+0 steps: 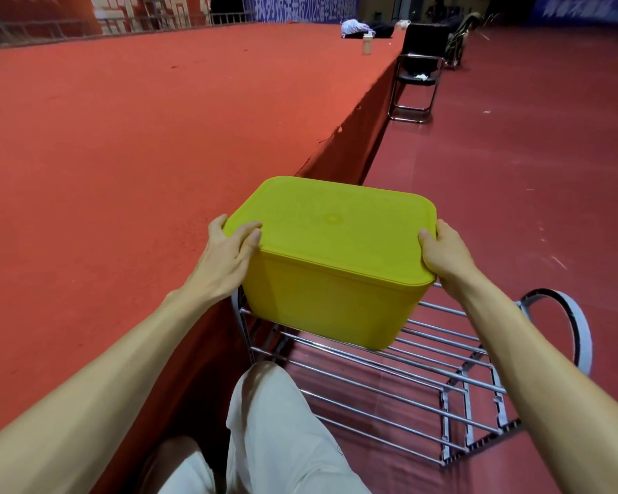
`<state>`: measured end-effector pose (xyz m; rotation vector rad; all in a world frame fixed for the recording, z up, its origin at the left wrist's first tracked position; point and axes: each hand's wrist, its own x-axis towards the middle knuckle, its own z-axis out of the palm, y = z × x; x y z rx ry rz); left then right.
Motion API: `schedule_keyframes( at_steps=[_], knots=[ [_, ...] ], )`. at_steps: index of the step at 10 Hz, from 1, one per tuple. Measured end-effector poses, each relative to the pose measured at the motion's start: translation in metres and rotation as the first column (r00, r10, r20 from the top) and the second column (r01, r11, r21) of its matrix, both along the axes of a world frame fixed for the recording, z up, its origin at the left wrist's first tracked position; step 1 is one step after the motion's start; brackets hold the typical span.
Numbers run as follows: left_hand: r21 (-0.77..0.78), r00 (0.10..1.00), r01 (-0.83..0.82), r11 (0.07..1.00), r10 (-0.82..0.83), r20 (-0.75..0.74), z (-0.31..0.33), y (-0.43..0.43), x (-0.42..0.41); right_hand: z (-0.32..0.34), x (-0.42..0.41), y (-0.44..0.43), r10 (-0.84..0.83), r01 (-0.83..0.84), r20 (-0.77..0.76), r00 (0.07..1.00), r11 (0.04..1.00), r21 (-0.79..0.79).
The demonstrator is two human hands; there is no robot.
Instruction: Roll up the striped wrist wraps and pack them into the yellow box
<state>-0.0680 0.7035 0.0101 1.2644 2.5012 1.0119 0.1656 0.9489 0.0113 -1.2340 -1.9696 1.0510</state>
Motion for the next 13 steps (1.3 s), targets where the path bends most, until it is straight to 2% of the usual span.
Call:
schedule_keyframes(
  at_steps=[2, 3, 4, 5, 6, 7, 8, 9, 11, 12, 13],
  knots=[
    [-0.030, 0.997, -0.057, 0.998, 0.059, 0.042, -0.011, 0.008, 0.009, -0.003, 0.009, -0.011, -0.044, 0.048, -0.031, 0.999, 0.991, 0.122],
    [-0.041, 0.998, -0.049, 0.998, 0.050, 0.042, -0.008, 0.007, 0.011, 0.000, 0.011, -0.014, -0.063, 0.064, -0.008, 0.998, 0.986, 0.154],
    [-0.066, 0.998, -0.057, 0.996, 0.059, 0.033, -0.003, 0.006, 0.012, 0.004, 0.008, -0.014, -0.047, 0.036, 0.085, 0.995, 0.992, 0.121],
    [-0.116, 0.973, -0.144, 0.983, 0.120, -0.196, -0.001, 0.011, 0.015, 0.006, 0.005, -0.022, -0.041, 0.041, 0.078, 0.996, 0.999, 0.002],
    [-0.104, 0.900, -0.069, 0.992, 0.017, -0.435, 0.010, 0.030, 0.030, 0.004, 0.007, -0.030, -0.028, 0.028, 0.044, 0.999, 1.000, 0.000],
    [-0.159, 0.911, 0.026, 0.987, -0.089, -0.403, 0.018, 0.052, 0.062, 0.001, 0.016, -0.035, -0.033, 0.032, -0.014, 0.999, 0.999, -0.020],
    [-0.280, 0.894, 0.008, 0.960, -0.133, -0.429, 0.007, 0.059, 0.077, -0.002, 0.017, -0.039, -0.040, 0.037, -0.070, 0.997, 0.999, -0.034],
    [-0.319, 0.876, -0.003, 0.948, -0.152, -0.459, 0.006, 0.055, 0.067, -0.001, 0.010, -0.037, -0.023, 0.024, 0.005, 1.000, 0.999, -0.038],
    [-0.352, 0.912, 0.050, 0.934, -0.187, -0.365, 0.011, 0.058, 0.060, 0.001, 0.002, -0.026, -0.010, 0.016, 0.269, 0.963, 1.000, -0.018],
    [-0.358, 0.943, 0.114, 0.927, -0.214, -0.254, 0.027, 0.053, 0.050, 0.009, -0.004, -0.026, -0.062, 0.005, 0.456, 0.888, 0.992, 0.127],
    [-0.258, 0.970, 0.118, 0.959, -0.167, -0.177, 0.044, 0.043, 0.043, 0.019, -0.011, -0.031, -0.097, -0.088, 0.401, 0.911, 0.904, 0.418]
  ],
)
